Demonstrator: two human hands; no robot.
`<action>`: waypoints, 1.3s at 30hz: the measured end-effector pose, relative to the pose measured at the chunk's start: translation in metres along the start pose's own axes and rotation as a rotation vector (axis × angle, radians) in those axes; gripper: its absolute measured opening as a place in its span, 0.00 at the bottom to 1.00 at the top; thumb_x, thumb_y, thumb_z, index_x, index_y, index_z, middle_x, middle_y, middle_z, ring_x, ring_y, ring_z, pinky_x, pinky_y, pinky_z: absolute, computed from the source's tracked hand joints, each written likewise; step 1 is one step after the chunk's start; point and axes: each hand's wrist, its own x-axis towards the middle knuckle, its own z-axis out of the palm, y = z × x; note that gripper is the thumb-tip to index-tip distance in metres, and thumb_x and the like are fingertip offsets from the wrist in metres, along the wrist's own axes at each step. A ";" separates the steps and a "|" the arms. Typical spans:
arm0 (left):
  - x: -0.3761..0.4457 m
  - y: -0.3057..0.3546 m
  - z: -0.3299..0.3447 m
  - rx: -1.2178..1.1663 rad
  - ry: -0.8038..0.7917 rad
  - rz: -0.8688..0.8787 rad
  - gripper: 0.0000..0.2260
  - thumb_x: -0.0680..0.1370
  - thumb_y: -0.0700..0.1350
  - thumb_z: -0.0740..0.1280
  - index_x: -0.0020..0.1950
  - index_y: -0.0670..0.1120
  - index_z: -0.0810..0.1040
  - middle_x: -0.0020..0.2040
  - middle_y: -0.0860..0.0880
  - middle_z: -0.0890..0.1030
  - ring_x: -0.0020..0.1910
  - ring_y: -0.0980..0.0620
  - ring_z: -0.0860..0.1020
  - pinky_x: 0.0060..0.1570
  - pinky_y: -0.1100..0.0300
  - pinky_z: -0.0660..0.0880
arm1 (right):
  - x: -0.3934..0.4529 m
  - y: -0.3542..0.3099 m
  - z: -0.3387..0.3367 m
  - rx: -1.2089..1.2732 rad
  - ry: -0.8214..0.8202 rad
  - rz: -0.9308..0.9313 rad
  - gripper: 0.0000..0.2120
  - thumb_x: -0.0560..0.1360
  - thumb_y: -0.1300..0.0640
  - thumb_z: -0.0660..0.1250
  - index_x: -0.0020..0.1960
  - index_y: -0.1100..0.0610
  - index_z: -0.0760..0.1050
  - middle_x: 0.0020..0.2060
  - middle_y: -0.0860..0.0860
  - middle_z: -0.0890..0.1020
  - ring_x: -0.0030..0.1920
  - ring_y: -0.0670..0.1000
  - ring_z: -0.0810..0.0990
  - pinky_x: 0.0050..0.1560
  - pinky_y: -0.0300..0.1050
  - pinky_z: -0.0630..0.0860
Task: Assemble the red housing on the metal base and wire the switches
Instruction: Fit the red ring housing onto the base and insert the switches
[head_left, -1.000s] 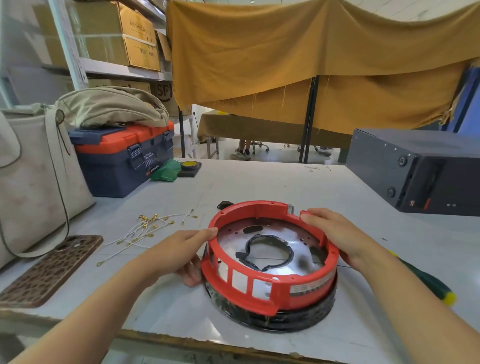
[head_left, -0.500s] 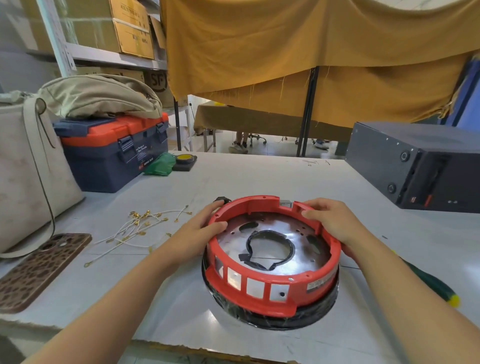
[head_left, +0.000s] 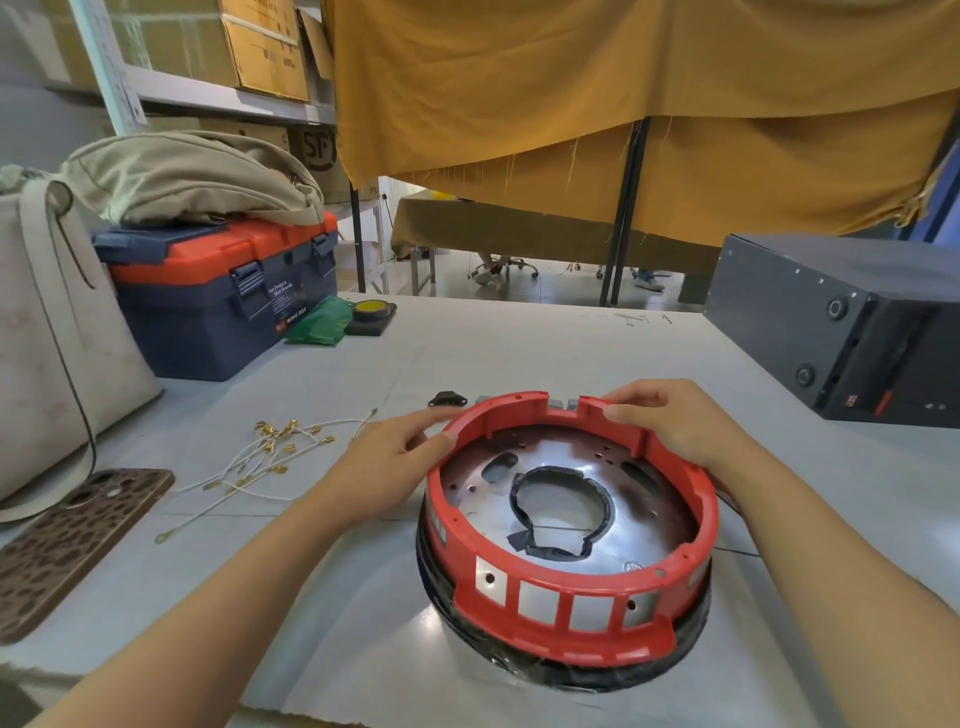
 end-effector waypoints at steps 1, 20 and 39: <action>0.004 -0.001 -0.001 -0.004 -0.032 0.002 0.10 0.80 0.53 0.60 0.59 0.63 0.75 0.44 0.48 0.82 0.45 0.54 0.79 0.47 0.60 0.74 | 0.002 0.000 -0.001 -0.013 -0.009 -0.009 0.03 0.71 0.54 0.72 0.44 0.49 0.84 0.40 0.46 0.85 0.44 0.47 0.83 0.47 0.39 0.75; 0.110 -0.025 0.038 0.233 -0.154 0.258 0.16 0.76 0.52 0.63 0.62 0.53 0.78 0.62 0.50 0.79 0.62 0.53 0.74 0.60 0.63 0.66 | 0.012 0.025 -0.003 0.562 -0.229 0.096 0.15 0.74 0.68 0.61 0.54 0.56 0.81 0.52 0.55 0.84 0.48 0.53 0.84 0.41 0.39 0.79; 0.065 0.004 0.005 -0.853 0.184 -0.006 0.09 0.75 0.38 0.66 0.52 0.49 0.81 0.44 0.51 0.83 0.40 0.60 0.80 0.43 0.69 0.76 | 0.000 0.008 -0.001 0.326 -0.035 0.023 0.09 0.72 0.64 0.69 0.45 0.52 0.84 0.43 0.50 0.86 0.40 0.46 0.84 0.36 0.32 0.76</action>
